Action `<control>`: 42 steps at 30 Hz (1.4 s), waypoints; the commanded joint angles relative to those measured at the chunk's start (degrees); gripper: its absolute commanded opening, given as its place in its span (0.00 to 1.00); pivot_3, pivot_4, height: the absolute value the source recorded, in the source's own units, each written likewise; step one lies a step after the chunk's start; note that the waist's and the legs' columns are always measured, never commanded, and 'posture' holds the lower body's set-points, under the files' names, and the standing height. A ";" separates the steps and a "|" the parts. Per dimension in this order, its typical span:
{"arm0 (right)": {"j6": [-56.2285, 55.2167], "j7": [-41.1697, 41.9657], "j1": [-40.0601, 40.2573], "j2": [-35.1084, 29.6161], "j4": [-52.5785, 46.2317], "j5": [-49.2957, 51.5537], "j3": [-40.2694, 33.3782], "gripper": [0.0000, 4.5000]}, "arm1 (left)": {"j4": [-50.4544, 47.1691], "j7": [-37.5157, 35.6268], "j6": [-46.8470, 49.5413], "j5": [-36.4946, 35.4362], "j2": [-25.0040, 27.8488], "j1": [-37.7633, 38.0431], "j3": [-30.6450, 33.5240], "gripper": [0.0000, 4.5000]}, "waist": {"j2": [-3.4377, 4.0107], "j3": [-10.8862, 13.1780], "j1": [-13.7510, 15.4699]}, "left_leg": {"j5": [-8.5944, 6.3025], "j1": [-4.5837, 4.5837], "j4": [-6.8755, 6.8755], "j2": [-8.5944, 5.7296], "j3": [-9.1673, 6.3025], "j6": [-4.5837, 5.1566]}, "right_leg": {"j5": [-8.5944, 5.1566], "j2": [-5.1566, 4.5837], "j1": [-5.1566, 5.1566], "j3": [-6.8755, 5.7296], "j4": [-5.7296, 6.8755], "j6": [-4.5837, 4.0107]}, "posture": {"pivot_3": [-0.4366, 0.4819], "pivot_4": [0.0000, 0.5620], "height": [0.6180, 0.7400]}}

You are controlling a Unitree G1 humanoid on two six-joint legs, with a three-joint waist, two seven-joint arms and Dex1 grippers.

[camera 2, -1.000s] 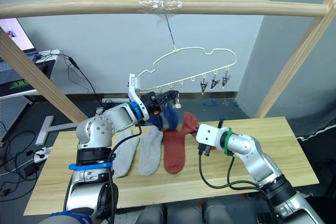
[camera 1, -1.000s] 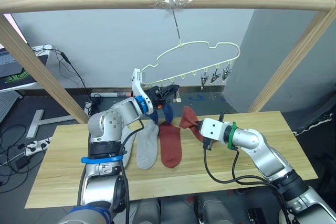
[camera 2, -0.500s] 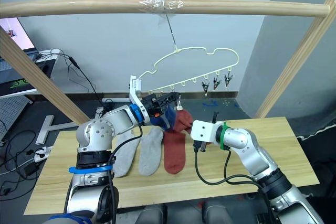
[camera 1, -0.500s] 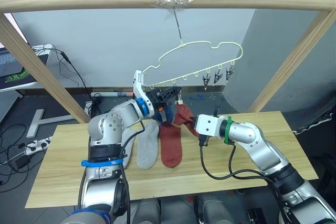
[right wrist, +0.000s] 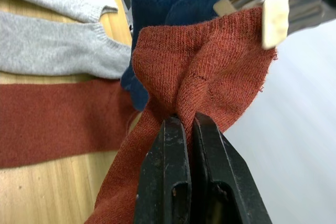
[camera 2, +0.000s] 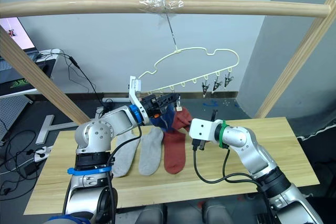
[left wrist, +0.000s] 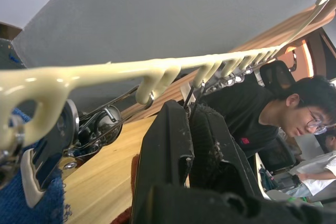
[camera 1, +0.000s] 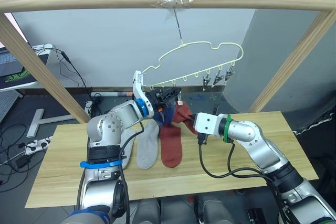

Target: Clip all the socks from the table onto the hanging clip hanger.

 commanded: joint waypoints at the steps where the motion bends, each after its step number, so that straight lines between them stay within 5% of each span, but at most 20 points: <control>1: -0.31 -0.21 -1.28 0.22 -2.34 0.20 -1.76 0.00 | -0.97 -0.73 -0.02 -0.86 0.09 0.39 -1.16 0.20 | 0.00 0.00 0.00 | 0.00 0.00 0.00 0.00 0.00 0.00 | 0.00 0.00 0.00 0.00 0.00 0.00 | 0.61 0.30 1.00; 13: 0.37 -1.63 -0.71 2.17 0.48 1.20 -2.99 0.00 | -4.51 -0.80 3.31 -3.46 3.72 1.42 0.56 0.99 | -0.02 0.10 -0.07 | 0.00 -0.07 -0.02 0.00 -0.01 0.00 | 0.00 0.00 -0.05 -0.01 -0.04 0.00 | 0.62 0.30 1.00; 18: 4.59 -3.55 -0.54 6.55 2.56 5.44 -6.57 0.00 | -11.07 -2.64 9.47 -7.96 11.68 5.89 2.74 0.99 | 0.02 0.32 -0.32 | 0.00 -0.08 -0.10 0.05 -0.01 0.00 | -0.01 0.00 -0.11 -0.02 -0.01 -0.02 | 0.64 0.31 1.00; 27: 10.37 -3.68 3.09 10.69 1.35 11.09 -9.03 0.62 | -16.88 -4.79 7.31 -8.66 17.84 11.05 2.40 1.00 | -0.05 0.62 0.93 | 0.00 -0.25 -0.08 -0.03 -0.07 -0.02 | -0.02 -0.14 -0.16 -0.11 -0.10 -0.04 | 0.68 0.30 1.00; 32: 19.11 -9.31 9.02 14.27 -7.18 14.02 -12.82 1.00 | -25.09 -9.82 -11.36 3.61 21.14 18.86 -4.18 1.00 | -0.02 0.63 1.49 | 0.00 -0.51 -0.15 0.01 -0.07 -0.07 | -0.01 -0.16 -0.33 -0.13 -0.35 -0.06 | 0.70 0.28 1.00; 38: 28.29 -20.40 10.68 21.18 -16.09 15.22 -18.86 1.00 | -25.44 -14.46 -26.52 11.05 22.45 23.22 -6.76 1.00 | -0.01 0.63 1.68 | 0.00 -0.69 -0.23 0.01 -0.03 -0.23 | 0.11 -0.18 -0.47 -0.13 -0.52 -0.26 | 0.69 0.27 1.00; 42: 29.80 -24.86 10.02 23.30 -19.61 13.07 -18.29 0.80 | -22.16 -15.83 -31.15 13.20 21.50 23.68 -7.97 1.00 | 0.00 0.63 1.54 | 0.00 -0.69 -0.23 0.01 0.01 -0.22 | 0.00 -0.18 -0.47 -0.11 -0.53 -0.08 | 0.67 0.25 1.00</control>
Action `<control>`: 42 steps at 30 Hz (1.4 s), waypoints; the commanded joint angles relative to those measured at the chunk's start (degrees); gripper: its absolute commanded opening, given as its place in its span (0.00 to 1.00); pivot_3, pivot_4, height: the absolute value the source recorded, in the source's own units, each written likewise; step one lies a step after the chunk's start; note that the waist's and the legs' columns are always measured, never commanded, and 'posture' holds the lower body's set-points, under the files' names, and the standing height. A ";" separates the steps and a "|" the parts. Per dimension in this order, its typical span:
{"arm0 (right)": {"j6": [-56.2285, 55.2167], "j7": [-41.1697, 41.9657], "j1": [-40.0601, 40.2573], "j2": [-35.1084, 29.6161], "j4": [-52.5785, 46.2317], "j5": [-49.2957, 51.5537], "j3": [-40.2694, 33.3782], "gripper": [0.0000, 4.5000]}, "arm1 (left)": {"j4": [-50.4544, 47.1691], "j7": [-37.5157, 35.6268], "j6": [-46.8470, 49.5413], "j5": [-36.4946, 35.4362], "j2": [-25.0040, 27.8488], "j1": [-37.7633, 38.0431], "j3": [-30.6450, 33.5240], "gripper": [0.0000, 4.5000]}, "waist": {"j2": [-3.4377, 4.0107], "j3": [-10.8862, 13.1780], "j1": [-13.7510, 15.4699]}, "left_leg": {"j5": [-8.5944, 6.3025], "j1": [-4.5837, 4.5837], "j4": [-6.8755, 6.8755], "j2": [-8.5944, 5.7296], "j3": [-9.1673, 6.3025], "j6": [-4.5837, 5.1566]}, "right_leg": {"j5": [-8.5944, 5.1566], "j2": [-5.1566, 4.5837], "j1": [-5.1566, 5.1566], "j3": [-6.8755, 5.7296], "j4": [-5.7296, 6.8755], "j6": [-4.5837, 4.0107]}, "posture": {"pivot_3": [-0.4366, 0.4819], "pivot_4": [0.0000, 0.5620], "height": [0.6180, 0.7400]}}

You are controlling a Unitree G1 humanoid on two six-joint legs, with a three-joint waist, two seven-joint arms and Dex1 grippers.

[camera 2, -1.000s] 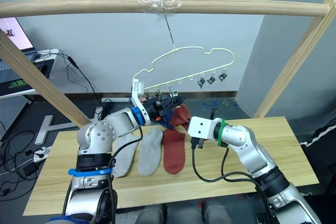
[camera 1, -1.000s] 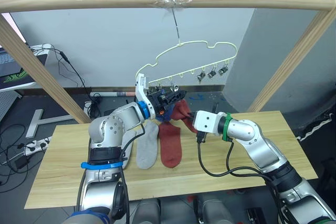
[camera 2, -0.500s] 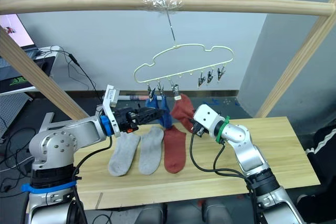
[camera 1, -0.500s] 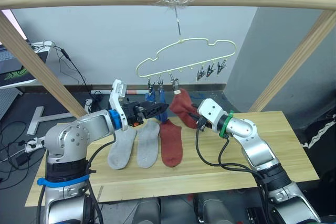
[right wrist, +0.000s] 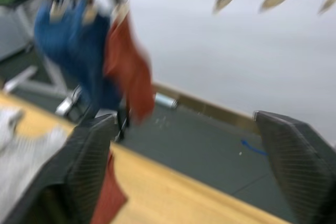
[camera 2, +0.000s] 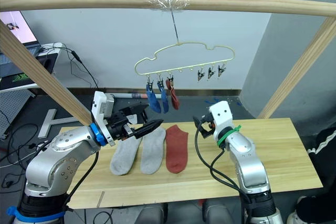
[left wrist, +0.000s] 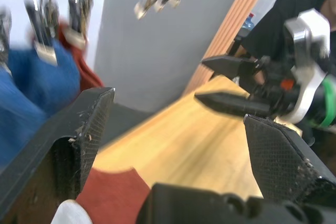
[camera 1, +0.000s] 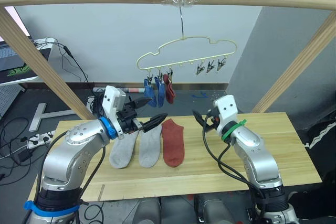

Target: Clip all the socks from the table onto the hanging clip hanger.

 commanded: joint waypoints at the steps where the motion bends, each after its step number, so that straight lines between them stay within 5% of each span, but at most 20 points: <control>1: 1.48 -4.30 -0.96 0.60 -4.42 -2.01 1.07 0.73 | 1.50 -0.70 -3.57 1.54 -0.81 -0.21 -0.86 1.00 | 0.00 0.00 -0.06 | 0.00 0.00 0.00 0.00 0.00 0.00 | 0.00 0.00 0.00 0.00 -0.01 0.00 | 0.67 0.25 1.00; 4: 2.09 -6.08 -1.32 0.85 -5.40 -3.03 2.17 0.73 | 1.47 1.52 -3.97 5.53 -0.81 -0.47 -3.58 1.00 | 0.00 0.00 -0.09 | 0.00 -0.02 0.00 0.00 0.01 0.01 | 0.00 0.00 -0.01 0.00 -0.02 0.00 | 0.67 0.25 1.00; 9: 2.46 -8.99 -3.35 2.19 -5.80 -3.36 1.52 0.47 | 3.85 5.77 -10.23 13.98 -1.55 -1.32 -6.08 1.00 | 0.00 -0.02 -0.09 | 0.00 -0.04 0.00 0.00 0.01 0.01 | 0.01 0.00 -0.03 0.00 0.02 0.00 | 0.65 0.24 1.00; 20: 0.81 -11.32 -12.47 3.47 1.97 -1.84 0.04 0.47 | 4.20 -1.28 -8.03 2.53 -2.88 -4.72 -2.12 1.00 | 0.00 -0.03 -0.15 | 0.00 -0.06 0.03 0.00 0.00 0.03 | 0.18 0.02 -0.06 -0.04 0.06 -0.27 | 0.68 0.26 1.00; 42: -3.48 -11.48 -22.91 5.56 17.91 2.00 -2.84 0.47 | -0.72 2.10 -4.22 -1.06 -4.66 -7.64 -2.08 1.00 | 0.01 -0.02 -0.10 | 0.00 -0.04 0.07 0.01 0.00 0.04 | 0.20 0.03 -0.05 -0.04 0.15 -0.29 | 0.70 0.30 1.00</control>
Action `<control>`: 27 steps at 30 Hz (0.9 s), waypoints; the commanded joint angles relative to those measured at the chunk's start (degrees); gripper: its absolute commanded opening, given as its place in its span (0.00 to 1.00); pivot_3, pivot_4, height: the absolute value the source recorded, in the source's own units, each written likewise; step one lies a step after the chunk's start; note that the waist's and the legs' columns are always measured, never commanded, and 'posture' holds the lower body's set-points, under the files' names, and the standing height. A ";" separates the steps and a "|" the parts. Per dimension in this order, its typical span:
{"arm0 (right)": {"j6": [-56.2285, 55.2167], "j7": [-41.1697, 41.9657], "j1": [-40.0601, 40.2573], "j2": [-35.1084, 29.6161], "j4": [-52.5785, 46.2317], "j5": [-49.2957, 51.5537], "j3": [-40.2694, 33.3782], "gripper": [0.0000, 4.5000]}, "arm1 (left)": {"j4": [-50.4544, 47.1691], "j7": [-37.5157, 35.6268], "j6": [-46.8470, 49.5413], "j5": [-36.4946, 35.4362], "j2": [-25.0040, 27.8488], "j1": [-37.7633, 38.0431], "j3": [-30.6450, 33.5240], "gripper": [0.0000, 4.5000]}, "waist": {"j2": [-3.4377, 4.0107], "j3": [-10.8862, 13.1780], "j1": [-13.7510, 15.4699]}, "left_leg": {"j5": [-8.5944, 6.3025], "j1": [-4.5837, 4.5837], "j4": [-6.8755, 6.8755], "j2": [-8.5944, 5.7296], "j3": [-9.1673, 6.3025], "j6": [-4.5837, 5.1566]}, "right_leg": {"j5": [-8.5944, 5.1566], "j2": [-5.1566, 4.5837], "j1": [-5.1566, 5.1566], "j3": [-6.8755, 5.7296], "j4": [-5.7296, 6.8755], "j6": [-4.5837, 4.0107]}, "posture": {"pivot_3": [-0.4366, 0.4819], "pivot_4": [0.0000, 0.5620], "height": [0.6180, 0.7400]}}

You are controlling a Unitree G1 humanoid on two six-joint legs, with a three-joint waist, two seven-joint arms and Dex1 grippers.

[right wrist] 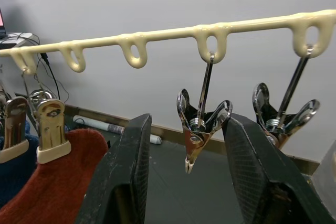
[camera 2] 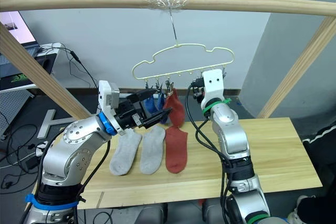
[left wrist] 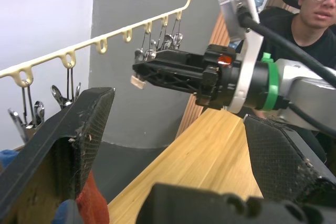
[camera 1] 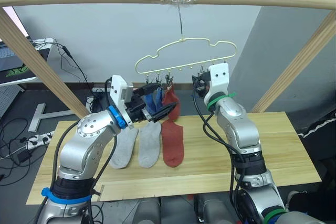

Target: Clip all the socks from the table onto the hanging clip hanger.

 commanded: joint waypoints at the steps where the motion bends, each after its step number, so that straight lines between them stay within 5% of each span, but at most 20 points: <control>1: -2.56 -0.52 -2.04 -0.05 -0.34 0.62 -0.64 0.47 | -2.83 0.48 -0.01 -1.41 -0.43 -0.79 0.74 1.00 | 0.00 0.00 0.00 | 0.00 0.00 0.00 0.00 0.00 0.00 | 0.00 0.00 0.00 0.00 0.00 0.00 | 0.70 0.30 1.00; 27: -4.71 0.63 -4.40 0.59 2.82 1.80 -0.25 0.47 | -3.66 1.85 -0.50 -1.89 -2.05 -2.98 0.38 1.00 | 0.01 0.00 0.01 | 0.00 0.00 0.00 0.00 -0.01 0.00 | 0.00 0.01 0.00 0.00 0.01 0.00 | 0.70 0.31 1.00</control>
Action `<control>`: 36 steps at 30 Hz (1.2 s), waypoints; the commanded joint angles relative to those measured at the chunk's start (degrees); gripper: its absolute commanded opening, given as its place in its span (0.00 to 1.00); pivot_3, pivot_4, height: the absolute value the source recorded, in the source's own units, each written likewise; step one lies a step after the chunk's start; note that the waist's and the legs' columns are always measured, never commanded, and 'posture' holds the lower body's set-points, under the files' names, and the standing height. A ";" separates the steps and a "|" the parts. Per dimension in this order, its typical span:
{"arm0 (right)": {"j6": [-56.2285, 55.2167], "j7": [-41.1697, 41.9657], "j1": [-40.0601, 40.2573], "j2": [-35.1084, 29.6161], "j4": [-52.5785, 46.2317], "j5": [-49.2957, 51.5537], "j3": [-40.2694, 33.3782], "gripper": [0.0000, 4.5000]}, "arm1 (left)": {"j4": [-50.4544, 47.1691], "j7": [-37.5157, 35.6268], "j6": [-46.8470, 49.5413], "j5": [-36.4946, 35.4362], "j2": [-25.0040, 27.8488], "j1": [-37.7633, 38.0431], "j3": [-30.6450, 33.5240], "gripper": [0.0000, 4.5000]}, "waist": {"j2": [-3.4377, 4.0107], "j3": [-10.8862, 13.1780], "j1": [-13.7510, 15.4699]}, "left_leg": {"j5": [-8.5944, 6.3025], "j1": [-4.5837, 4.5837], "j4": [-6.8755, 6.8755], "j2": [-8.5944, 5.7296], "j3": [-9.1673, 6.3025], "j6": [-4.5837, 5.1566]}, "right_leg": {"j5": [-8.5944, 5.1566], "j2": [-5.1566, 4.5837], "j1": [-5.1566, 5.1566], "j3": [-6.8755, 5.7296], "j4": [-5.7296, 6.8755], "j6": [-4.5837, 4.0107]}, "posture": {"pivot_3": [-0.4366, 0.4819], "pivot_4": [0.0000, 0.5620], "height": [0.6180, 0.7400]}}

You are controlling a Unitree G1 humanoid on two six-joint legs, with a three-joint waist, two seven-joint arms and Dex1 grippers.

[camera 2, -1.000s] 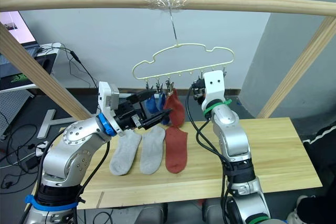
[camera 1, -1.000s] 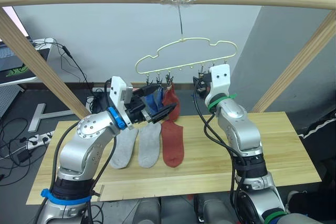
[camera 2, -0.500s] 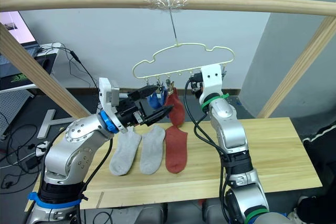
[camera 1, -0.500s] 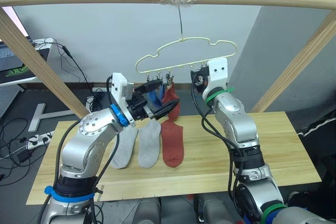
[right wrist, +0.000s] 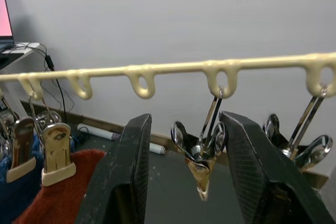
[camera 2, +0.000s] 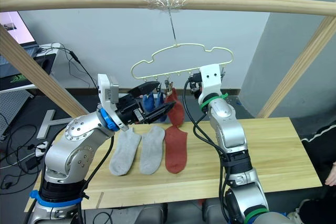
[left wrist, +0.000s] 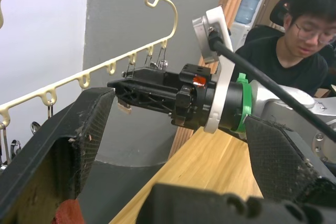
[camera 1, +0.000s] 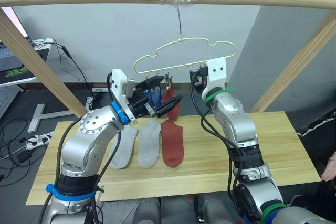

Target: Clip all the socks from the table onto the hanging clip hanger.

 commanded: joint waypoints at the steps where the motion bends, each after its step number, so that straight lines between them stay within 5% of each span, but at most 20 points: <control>1: -1.93 0.07 -1.87 0.44 -0.62 1.11 -0.26 0.47 | -1.92 0.12 -0.98 -0.51 -0.44 -0.79 0.38 1.00 | 0.00 0.00 0.00 | 0.00 0.00 0.00 0.00 0.00 0.00 | 0.00 0.00 0.00 0.00 0.00 0.00 | 0.70 0.31 1.00; 24: -3.70 -0.32 -2.94 0.07 1.53 1.62 0.17 0.47 | -3.01 0.84 -1.02 -0.46 -1.24 -0.25 0.27 1.00 | 0.00 0.00 0.01 | 0.00 0.00 0.00 0.00 0.00 0.00 | 0.00 0.00 0.00 0.00 0.00 0.00 | 0.71 0.30 1.00; 32: -3.38 -0.81 -2.41 -1.02 1.86 0.97 0.31 0.02 | -3.39 1.01 -0.76 -0.61 -1.36 0.10 0.14 1.00 | 0.00 0.00 0.01 | 0.00 0.00 0.00 0.00 0.00 0.00 | 0.00 0.00 0.00 0.00 0.00 0.00 | 0.71 0.30 1.00; 36: -2.74 -0.10 -1.80 -2.02 0.57 1.52 -0.29 0.00 | -3.77 1.15 -0.36 -0.58 -1.44 0.89 -0.28 1.00 | 0.00 0.00 0.02 | 0.00 0.00 0.00 0.00 0.00 0.00 | 0.00 0.00 0.00 0.00 0.00 0.00 | 0.71 0.30 1.00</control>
